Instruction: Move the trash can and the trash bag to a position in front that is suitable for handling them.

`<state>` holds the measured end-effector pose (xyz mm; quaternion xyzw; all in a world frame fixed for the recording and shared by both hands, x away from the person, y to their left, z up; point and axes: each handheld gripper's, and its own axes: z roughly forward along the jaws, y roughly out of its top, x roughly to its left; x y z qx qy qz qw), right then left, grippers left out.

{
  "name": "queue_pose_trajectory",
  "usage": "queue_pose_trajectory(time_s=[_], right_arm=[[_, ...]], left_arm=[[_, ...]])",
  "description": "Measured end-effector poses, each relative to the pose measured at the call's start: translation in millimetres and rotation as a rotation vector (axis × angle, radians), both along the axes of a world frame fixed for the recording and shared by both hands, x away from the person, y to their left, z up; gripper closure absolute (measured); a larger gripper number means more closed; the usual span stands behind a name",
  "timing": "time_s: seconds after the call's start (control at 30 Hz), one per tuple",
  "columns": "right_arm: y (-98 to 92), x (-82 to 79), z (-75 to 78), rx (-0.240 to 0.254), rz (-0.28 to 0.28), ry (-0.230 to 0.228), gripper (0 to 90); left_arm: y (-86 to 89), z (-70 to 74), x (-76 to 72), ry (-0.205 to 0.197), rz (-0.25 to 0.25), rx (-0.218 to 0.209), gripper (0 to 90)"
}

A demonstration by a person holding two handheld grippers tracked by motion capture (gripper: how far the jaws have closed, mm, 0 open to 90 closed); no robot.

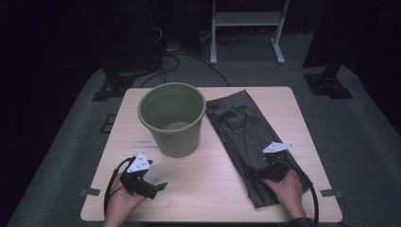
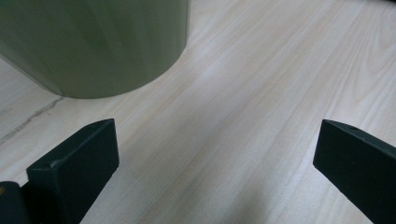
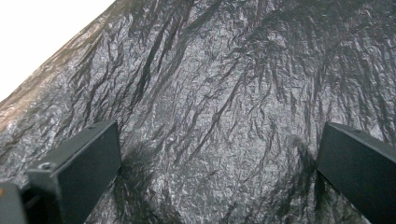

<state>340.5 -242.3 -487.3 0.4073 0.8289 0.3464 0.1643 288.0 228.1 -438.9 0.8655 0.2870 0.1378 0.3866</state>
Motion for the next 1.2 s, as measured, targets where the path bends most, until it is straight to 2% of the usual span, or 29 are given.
queue_pose_trajectory(time_s=[0.27, 0.37, 0.43, 0.5, 0.67, 0.9, 0.93, 1.1, 1.2], right_arm=[[0.6, -0.2, 0.0, -0.001, -0.008, -0.001, 0.0], [1.3, -0.3, 0.0, 0.000, -0.018, -0.001, 0.0], [1.3, -0.3, 0.0, 0.000, -0.018, -0.001, 0.0], [1.2, -0.3, 0.0, 0.000, -0.018, -0.001, 0.0], [1.2, -0.2, -0.1, -0.001, -0.017, -0.001, 0.0], [1.2, -0.3, -0.1, -0.001, -0.017, -0.002, 0.0], [1.2, -0.3, -0.1, -0.001, -0.018, -0.001, 0.0], [1.2, -0.2, -0.1, 0.000, -0.017, -0.001, 0.0], [1.2, -0.3, -0.1, -0.001, -0.017, -0.001, 0.0]], left_arm=[[7.7, 28.0, 0.4, -0.007, 0.001, -0.030, 0.0], [8.5, 35.5, 1.3, -0.003, -0.005, -0.029, 0.0], [9.7, 47.7, 2.3, -0.002, -0.007, -0.025, 0.0], [10.2, 50.5, 2.8, -0.002, -0.006, -0.030, 0.0], [13.0, 71.3, 7.5, -0.019, -0.002, -0.031, 0.0], [14.9, 90.6, 13.6, -0.032, 0.003, -0.036, 0.0], [15.2, 98.4, 15.6, -0.034, 0.002, -0.048, 0.0], [15.0, 111.2, 19.5, -0.041, 0.002, -0.046, 0.0], [14.3, 124.4, 23.9, -0.044, -0.001, -0.053, 0.0]])
